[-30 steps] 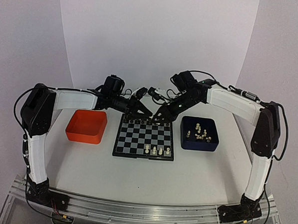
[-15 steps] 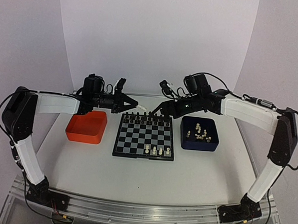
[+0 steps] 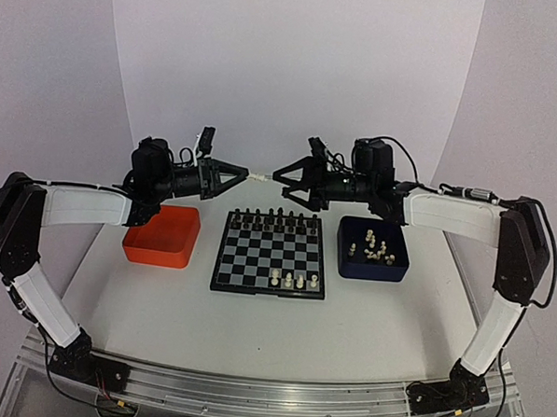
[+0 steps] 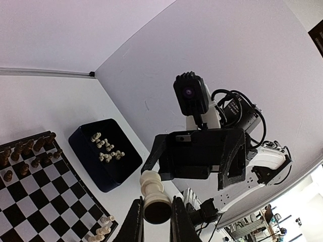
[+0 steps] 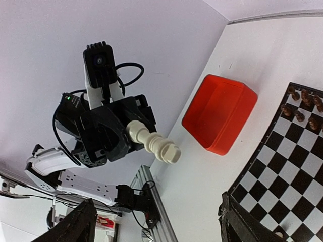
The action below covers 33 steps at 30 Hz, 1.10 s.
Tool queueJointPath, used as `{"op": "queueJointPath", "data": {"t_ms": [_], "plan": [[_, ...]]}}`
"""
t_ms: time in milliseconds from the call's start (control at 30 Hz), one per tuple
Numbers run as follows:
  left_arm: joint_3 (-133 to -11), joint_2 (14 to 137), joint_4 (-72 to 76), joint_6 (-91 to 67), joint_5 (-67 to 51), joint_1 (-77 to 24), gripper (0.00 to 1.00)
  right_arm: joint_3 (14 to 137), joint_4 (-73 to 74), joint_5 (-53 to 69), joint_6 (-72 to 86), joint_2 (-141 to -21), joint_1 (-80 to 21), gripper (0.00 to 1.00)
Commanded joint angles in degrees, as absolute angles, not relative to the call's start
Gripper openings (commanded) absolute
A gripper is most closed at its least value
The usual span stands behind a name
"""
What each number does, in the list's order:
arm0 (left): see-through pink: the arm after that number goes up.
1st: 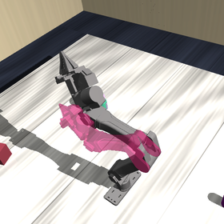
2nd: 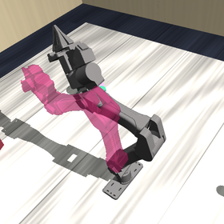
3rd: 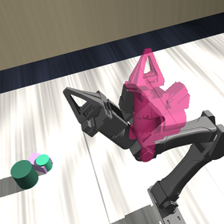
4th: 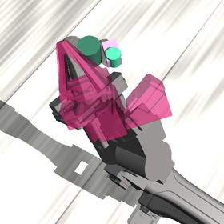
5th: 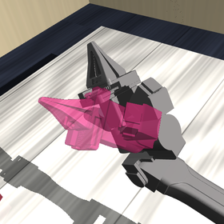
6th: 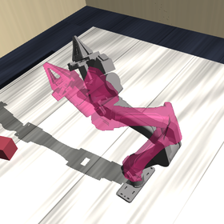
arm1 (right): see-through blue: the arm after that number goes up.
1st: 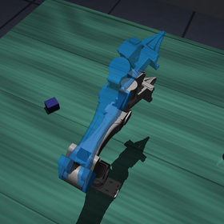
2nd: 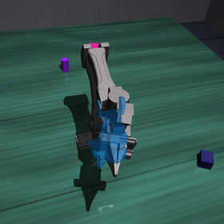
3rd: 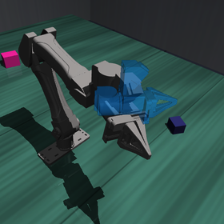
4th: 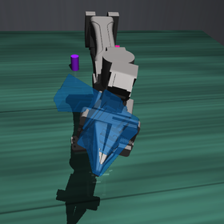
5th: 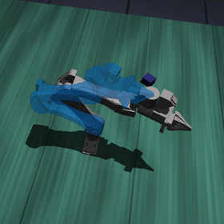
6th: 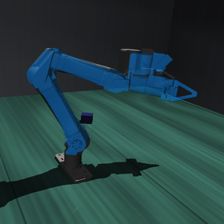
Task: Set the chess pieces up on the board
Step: Place the chess piece on the chessboard.
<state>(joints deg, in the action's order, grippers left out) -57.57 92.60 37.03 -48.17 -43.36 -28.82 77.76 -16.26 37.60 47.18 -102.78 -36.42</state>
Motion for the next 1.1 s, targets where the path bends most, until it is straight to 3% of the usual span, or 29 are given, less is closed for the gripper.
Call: {"op": "queueJointPath", "data": {"t_ms": [0,433,900,1067], "plan": [[-57.2,90.6,43.2,-49.7,-42.8,-29.2,0.0,82.7,-26.1,41.5,57.6,-107.1,-36.8,0.77],[-57.2,91.5,43.7,-49.6,-43.2,-29.7,0.0,88.7,-36.1,44.0,69.2,-114.6,-37.4,0.55],[-57.9,93.5,43.4,-49.6,-41.8,-29.8,0.0,89.3,-36.9,45.8,70.5,-114.3,-37.9,0.33],[-57.9,93.7,43.2,-49.6,-41.9,-29.8,0.0,88.7,-37.0,45.5,69.7,-113.6,-37.9,0.15]]}}
